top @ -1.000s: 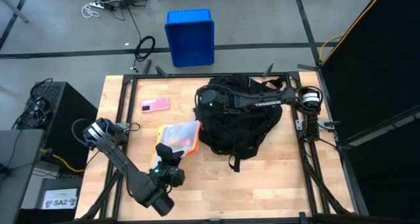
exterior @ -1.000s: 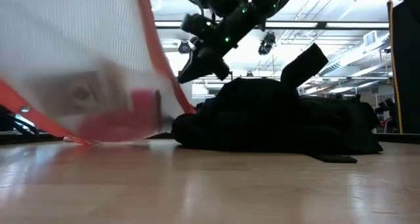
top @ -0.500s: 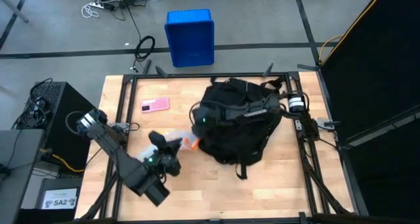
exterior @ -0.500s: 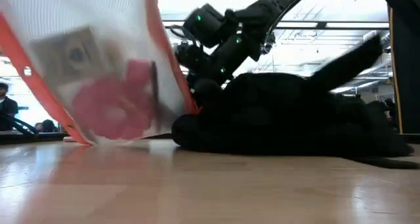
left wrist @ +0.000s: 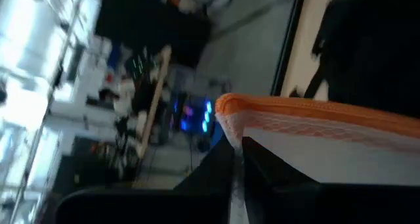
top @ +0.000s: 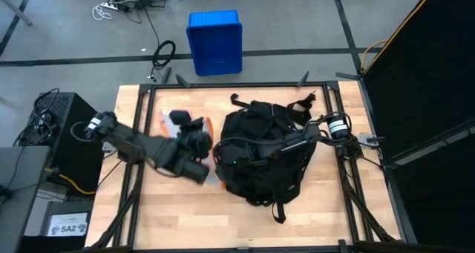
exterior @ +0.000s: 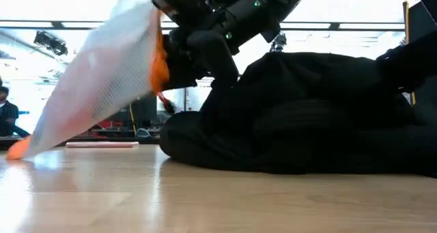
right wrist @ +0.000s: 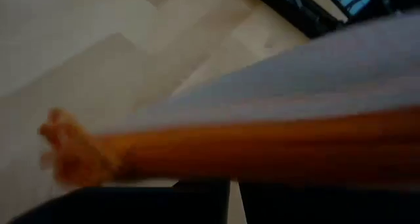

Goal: Unpack backpack
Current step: Open the zip bag

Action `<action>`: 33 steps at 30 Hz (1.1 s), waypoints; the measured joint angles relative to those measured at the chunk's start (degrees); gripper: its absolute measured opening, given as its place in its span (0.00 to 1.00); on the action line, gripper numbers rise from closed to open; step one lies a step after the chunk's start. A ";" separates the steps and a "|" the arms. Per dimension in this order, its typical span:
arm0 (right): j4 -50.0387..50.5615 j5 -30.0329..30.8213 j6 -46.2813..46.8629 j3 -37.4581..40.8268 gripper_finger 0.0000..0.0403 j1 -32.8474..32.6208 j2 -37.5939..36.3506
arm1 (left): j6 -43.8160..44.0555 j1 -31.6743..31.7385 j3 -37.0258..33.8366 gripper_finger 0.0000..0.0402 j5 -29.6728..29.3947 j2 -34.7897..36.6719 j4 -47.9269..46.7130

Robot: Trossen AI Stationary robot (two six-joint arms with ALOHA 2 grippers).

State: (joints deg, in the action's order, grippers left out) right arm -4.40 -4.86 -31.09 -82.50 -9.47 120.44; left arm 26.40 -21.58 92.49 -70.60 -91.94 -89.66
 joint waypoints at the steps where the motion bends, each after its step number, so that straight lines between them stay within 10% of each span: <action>1: -0.38 0.02 0.00 0.00 0.00 -0.32 -0.02 | -0.67 1.23 -0.78 0.00 0.62 -0.06 0.62; 8: -3.01 -0.31 0.37 0.00 0.00 -2.32 -0.05 | -12.22 5.97 -9.55 0.00 8.54 -0.14 16.34; 25: 39.52 5.28 11.96 0.60 0.00 -0.16 -3.54 | -24.92 1.57 -31.52 0.00 22.41 0.11 55.50; 33: 40.44 8.95 12.00 1.13 0.00 5.11 -5.38 | -25.79 1.59 -31.50 0.03 23.56 0.41 55.55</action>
State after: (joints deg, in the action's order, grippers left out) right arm 36.04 4.09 -19.09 -81.37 -4.37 115.06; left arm 0.62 -19.99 60.99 -47.03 -91.53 -34.11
